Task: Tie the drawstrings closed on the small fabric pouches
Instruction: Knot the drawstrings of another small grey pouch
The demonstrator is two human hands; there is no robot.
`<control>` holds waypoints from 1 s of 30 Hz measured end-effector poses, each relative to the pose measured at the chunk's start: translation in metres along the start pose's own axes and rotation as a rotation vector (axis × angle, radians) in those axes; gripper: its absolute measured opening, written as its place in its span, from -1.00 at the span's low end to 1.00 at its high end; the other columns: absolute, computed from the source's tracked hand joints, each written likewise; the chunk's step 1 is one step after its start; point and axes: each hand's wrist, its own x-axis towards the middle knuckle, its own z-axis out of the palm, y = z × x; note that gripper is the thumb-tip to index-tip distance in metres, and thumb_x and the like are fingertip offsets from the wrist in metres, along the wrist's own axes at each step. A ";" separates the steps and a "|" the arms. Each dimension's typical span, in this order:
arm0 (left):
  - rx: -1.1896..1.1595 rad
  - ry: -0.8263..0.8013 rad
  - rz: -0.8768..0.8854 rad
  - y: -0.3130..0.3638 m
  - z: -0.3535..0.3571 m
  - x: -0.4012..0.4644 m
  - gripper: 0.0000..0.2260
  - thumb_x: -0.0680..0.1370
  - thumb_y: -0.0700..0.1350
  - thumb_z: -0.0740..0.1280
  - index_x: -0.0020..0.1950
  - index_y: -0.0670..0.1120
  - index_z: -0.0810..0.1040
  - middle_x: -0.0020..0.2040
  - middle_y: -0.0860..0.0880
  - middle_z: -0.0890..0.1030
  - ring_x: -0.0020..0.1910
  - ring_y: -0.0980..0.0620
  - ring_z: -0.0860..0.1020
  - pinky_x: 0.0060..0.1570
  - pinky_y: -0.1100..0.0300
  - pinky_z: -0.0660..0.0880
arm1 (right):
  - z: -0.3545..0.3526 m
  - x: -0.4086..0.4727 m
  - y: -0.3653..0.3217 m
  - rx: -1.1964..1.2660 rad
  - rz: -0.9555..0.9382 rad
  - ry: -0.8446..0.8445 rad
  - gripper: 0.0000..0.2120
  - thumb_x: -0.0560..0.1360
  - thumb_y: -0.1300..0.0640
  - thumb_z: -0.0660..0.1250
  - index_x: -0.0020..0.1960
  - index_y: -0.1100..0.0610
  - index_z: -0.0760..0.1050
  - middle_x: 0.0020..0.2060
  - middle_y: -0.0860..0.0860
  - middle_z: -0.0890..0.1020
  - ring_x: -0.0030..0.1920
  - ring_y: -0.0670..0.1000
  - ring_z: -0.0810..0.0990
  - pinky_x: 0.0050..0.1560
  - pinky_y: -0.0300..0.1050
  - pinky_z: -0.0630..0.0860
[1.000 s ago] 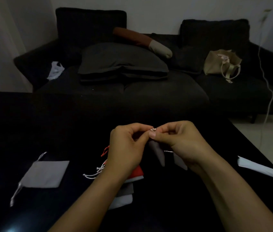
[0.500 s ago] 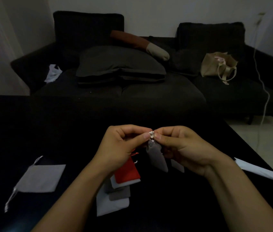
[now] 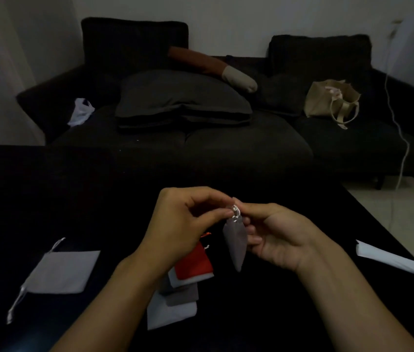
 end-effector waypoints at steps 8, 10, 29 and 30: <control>0.213 0.133 0.211 -0.003 0.005 -0.002 -0.85 0.45 -0.34 0.47 -0.03 -0.16 0.73 -0.09 0.03 0.72 -0.08 0.20 0.66 -0.03 0.39 0.52 | 0.005 0.002 0.002 0.130 -0.022 0.012 -0.86 0.40 0.17 0.38 -0.32 0.19 0.56 -0.43 0.01 0.40 -0.47 -0.15 0.28 -0.52 -0.36 0.13; 0.047 0.225 0.046 0.001 0.014 -0.003 -0.87 0.50 -0.31 0.43 -0.03 -0.12 0.70 -0.13 0.12 0.71 -0.10 0.20 0.67 -0.08 0.39 0.53 | 0.009 0.003 0.003 0.194 -0.064 -0.021 -0.89 0.40 0.17 0.36 -0.25 0.19 0.59 -0.41 0.01 0.45 -0.46 -0.15 0.31 -0.50 -0.36 0.17; -0.507 0.405 -0.505 -0.009 0.043 -0.003 -0.90 0.61 -0.27 0.30 0.05 -0.14 0.59 -0.15 -0.06 0.71 -0.16 0.09 0.68 -0.24 0.34 0.55 | 0.004 0.007 0.005 -0.430 -0.574 0.357 -0.81 0.57 0.21 0.31 -0.13 0.28 0.61 -0.27 0.11 0.69 -0.24 -0.03 0.65 -0.26 -0.21 0.59; -0.491 0.375 -0.489 -0.009 0.043 -0.003 -0.90 0.62 -0.27 0.28 0.03 -0.15 0.58 -0.18 -0.04 0.70 -0.19 0.12 0.68 -0.26 0.36 0.54 | 0.000 0.008 0.004 -0.497 -0.566 0.363 -0.80 0.59 0.17 0.29 -0.08 0.27 0.61 -0.20 0.14 0.70 -0.17 -0.01 0.65 -0.17 -0.17 0.60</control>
